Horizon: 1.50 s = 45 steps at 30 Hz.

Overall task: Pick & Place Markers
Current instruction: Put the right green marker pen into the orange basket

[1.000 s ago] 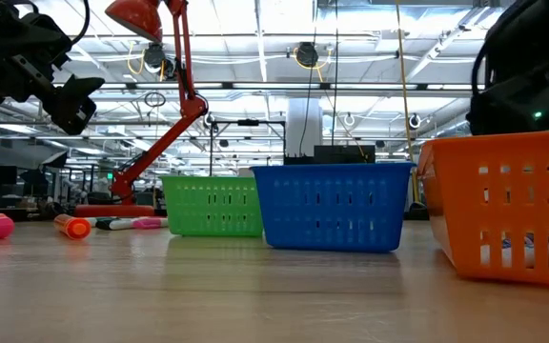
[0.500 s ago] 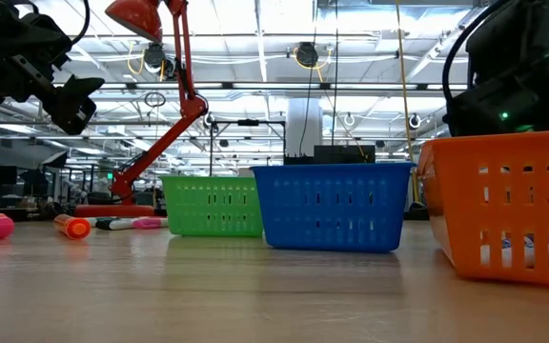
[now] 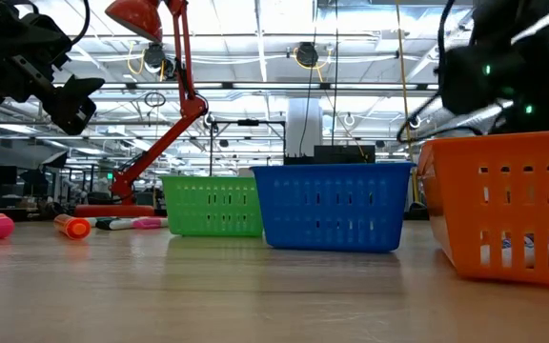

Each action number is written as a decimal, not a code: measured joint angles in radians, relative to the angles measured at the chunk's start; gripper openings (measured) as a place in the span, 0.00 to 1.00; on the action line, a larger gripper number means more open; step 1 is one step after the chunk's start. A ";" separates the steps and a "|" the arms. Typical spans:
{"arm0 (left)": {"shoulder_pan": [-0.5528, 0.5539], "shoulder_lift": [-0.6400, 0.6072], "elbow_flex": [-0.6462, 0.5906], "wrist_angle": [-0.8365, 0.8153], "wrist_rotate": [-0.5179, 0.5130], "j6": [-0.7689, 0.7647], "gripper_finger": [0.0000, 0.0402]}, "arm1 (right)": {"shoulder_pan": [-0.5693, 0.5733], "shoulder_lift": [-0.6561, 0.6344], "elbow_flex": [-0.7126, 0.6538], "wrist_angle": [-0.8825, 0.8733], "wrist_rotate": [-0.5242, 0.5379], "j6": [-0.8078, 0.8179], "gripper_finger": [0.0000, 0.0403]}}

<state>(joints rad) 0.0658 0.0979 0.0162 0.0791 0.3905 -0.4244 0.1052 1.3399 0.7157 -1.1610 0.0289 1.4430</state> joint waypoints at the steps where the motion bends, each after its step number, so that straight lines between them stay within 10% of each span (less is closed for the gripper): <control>1: 0.000 0.000 0.000 0.000 0.000 0.000 0.68 | 0.002 -0.033 0.013 -0.018 0.010 -0.014 0.00; 9: 0.000 0.000 0.000 0.000 0.000 0.000 0.68 | 0.051 -0.316 0.054 -0.016 0.327 -0.110 0.00; 16: 0.000 0.000 0.000 0.000 0.000 -0.001 0.68 | 0.086 -0.455 -0.015 0.318 0.568 -0.434 0.00; 25: 0.000 0.000 0.000 0.000 0.000 -0.001 0.68 | 0.193 -0.509 -0.090 1.226 0.142 -1.273 0.00; 31: 0.000 0.000 0.000 0.000 0.000 0.000 0.68 | 0.244 -0.500 -0.166 1.428 -0.332 -1.393 0.00; 35: 0.000 0.000 0.000 0.000 0.000 0.000 0.68 | 0.275 -0.469 -0.223 1.665 -0.334 -1.394 0.01; 39: 0.000 0.000 0.000 0.000 0.000 0.000 0.68 | 0.308 -0.460 -0.147 1.479 -0.088 -1.355 0.10; 45: 0.000 0.000 0.000 0.001 0.000 0.000 0.68 | 0.334 -0.343 0.146 0.646 0.158 -1.135 0.31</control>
<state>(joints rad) 0.0658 0.0982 0.0158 0.0799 0.3905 -0.4248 0.4393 0.9970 0.8615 -0.5152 0.1866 0.3083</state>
